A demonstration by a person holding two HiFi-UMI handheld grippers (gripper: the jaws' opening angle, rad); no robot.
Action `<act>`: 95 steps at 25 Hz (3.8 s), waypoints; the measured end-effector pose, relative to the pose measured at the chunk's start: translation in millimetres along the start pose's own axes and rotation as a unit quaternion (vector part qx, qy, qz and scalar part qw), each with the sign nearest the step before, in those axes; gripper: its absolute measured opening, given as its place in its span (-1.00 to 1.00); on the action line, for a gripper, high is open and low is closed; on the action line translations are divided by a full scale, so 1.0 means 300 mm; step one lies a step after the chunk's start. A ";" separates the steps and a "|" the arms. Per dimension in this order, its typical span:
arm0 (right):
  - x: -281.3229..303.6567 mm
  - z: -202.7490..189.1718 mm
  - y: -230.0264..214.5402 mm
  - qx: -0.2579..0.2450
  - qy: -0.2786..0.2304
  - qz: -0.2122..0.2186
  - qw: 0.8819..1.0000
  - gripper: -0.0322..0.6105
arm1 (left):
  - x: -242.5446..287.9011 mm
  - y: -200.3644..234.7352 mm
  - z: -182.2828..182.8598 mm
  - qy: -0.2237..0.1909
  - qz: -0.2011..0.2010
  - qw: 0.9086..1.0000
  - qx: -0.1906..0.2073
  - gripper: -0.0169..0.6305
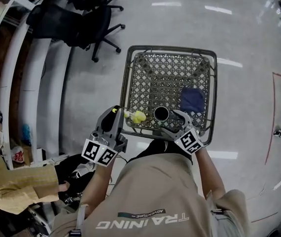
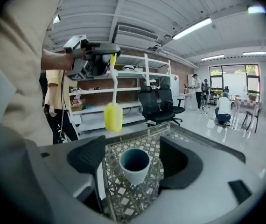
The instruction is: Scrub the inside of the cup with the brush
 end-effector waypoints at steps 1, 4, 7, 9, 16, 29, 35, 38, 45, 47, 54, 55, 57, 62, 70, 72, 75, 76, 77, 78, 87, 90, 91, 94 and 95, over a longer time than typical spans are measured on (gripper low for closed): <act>0.019 -0.043 0.000 -0.006 0.020 0.004 1.000 0.25 | -0.001 0.003 0.002 0.002 0.001 1.000 -0.003 -0.79; 0.078 -0.175 0.028 -0.017 0.072 0.022 0.997 0.36 | -0.004 0.013 0.007 0.005 0.002 1.000 -0.010 -0.79; 0.139 -0.265 0.047 -0.023 0.086 0.014 0.996 0.38 | -0.009 0.016 0.022 0.003 0.002 1.000 -0.006 -0.79; 0.186 -0.306 0.032 -0.020 0.087 0.001 0.996 0.38 | -0.005 0.016 0.023 0.004 0.000 1.000 -0.001 -0.79; 0.318 -0.381 -0.003 -0.013 0.086 0.004 0.996 0.39 | 0.007 0.034 0.008 0.016 -0.005 1.000 -0.005 -0.79; 0.477 -0.361 0.004 -0.027 0.051 -0.015 0.998 0.41 | -0.029 0.100 0.008 0.044 -0.012 0.999 0.017 -0.79; 0.505 -0.346 -0.029 -0.009 0.059 -0.015 0.998 0.33 | -0.046 0.133 -0.019 0.040 -0.013 0.999 0.013 -0.79; 0.487 -0.333 0.002 -0.004 0.066 -0.001 0.998 0.31 | -0.078 0.135 -0.029 0.039 -0.008 0.999 0.005 -0.79; 0.351 -0.182 0.025 0.026 0.066 0.002 0.998 0.31 | -0.096 0.128 0.025 0.025 -0.029 0.999 -0.001 -0.79; 0.303 -0.131 0.026 0.027 0.061 0.000 0.998 0.31 | -0.079 0.121 0.038 0.022 -0.041 0.999 0.007 -0.79; 0.153 0.055 0.059 0.011 0.048 -0.006 0.999 0.31 | -0.010 0.088 0.112 0.004 -0.085 0.996 0.011 -0.79; 0.136 0.079 0.055 0.008 0.047 -0.013 0.999 0.31 | 0.004 0.086 0.129 0.000 -0.095 0.995 0.011 -0.79; 0.100 0.122 0.039 0.003 0.048 -0.027 0.998 0.31 | 0.028 0.077 0.169 -0.012 -0.115 0.993 0.017 -0.79; 0.057 0.228 -0.010 -0.017 0.052 -0.038 0.998 0.31 | 0.054 0.048 0.268 -0.041 -0.161 0.984 0.064 -0.79; 0.067 0.383 -0.062 -0.034 0.038 -0.024 0.998 0.31 | 0.067 0.013 0.409 -0.065 -0.184 0.979 0.057 -0.79; 0.071 0.415 -0.069 -0.034 0.038 -0.023 0.998 0.31 | 0.079 -0.002 0.455 -0.074 -0.193 0.977 0.059 -0.79; 0.087 0.456 -0.075 -0.025 0.036 -0.022 0.999 0.31 | 0.087 -0.028 0.520 -0.084 -0.203 0.974 0.060 -0.79; 0.097 0.465 -0.073 -0.022 0.035 -0.023 0.999 0.31 | 0.085 -0.038 0.534 -0.086 -0.207 0.973 0.061 -0.79; 0.106 0.472 -0.071 -0.019 0.033 -0.023 0.999 0.31 | 0.082 -0.048 0.545 -0.087 -0.210 0.972 0.061 -0.79; 0.112 0.479 -0.069 -0.017 0.032 -0.023 0.999 0.31 | 0.079 -0.057 0.552 -0.088 -0.214 0.971 0.062 -0.79; 0.102 0.452 0.016 -0.041 0.072 -0.007 0.997 0.31 | 0.057 -0.128 0.613 -0.093 -0.255 0.961 0.051 -0.79; 0.108 0.412 0.042 -0.035 0.092 0.004 0.995 0.31 | 0.043 -0.159 0.638 -0.101 -0.272 0.956 0.041 -0.79; 0.115 0.404 0.049 -0.032 0.095 0.008 0.995 0.31 | 0.037 -0.168 0.646 -0.105 -0.278 0.954 0.036 -0.79; 0.137 0.410 0.066 -0.033 0.092 0.019 0.995 0.31 | 0.026 -0.185 0.652 -0.118 -0.288 0.950 0.024 -0.79; 0.143 0.419 0.076 -0.039 0.089 0.022 0.995 0.31 | 0.026 -0.189 0.645 -0.119 -0.290 0.949 0.021 -0.79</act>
Point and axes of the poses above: the fingertips, and each gripper's own axes: x forward along the fingers, y to its left, z out of its top, the point moved 7 cm from there along -x, backward along the fingers, and after that the axes turned 2 degrees about -z, right-handed, at the moved point
